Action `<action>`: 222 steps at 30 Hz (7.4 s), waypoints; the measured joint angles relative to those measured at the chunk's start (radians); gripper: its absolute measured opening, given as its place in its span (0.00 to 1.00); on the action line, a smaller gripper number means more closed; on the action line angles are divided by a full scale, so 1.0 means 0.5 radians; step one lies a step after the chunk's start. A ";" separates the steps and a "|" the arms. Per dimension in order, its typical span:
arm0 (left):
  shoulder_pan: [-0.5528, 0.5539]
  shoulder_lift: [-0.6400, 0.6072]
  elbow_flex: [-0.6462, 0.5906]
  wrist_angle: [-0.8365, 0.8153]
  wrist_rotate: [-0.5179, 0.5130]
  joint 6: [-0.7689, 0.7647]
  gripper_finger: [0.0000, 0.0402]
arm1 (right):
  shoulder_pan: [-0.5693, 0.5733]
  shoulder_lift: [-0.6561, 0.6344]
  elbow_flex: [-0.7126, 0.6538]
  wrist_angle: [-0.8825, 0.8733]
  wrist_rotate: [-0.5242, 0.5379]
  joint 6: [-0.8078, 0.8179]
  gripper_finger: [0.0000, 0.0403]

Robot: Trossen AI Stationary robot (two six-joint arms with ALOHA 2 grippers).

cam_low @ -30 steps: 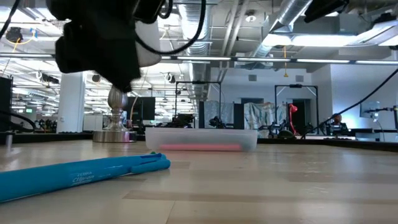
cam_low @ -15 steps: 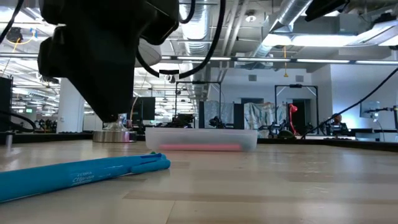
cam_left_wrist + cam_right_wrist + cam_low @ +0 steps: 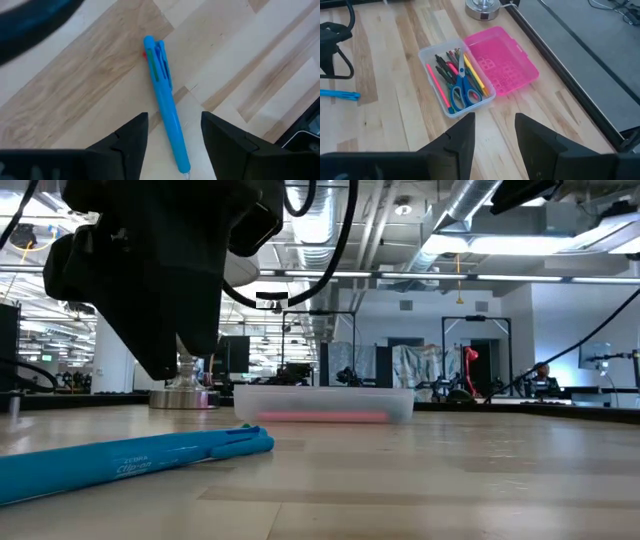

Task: Pick & place school supplies into a supply box
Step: Put the blue pen into the supply box, then move the supply box to the center of the table

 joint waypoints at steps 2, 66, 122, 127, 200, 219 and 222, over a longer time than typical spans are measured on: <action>0.000 0.000 0.000 0.000 0.000 -0.021 0.45 | 0.000 0.000 0.000 0.000 0.000 0.000 0.33; 0.036 0.220 0.007 -0.398 0.334 -0.216 0.36 | -0.002 0.000 0.002 -0.062 0.014 -0.056 0.33; 0.515 0.215 0.579 -0.690 -0.416 2.001 0.13 | -0.006 0.000 0.002 -0.057 0.104 -0.092 0.33; 0.787 0.215 0.583 -0.592 -0.422 2.259 0.13 | -0.006 0.000 0.001 -0.013 0.104 -0.090 0.33; 0.651 -0.749 0.562 -1.359 -0.946 2.095 0.44 | -0.776 1.934 0.264 1.662 -0.758 0.327 0.33; 0.650 -0.749 0.562 -1.360 -0.999 2.058 0.44 | -0.759 1.971 0.262 1.460 -0.755 0.327 0.33; 0.650 -0.749 0.562 -1.360 -1.000 2.047 0.44 | -0.748 1.971 0.262 1.446 -0.757 0.325 0.33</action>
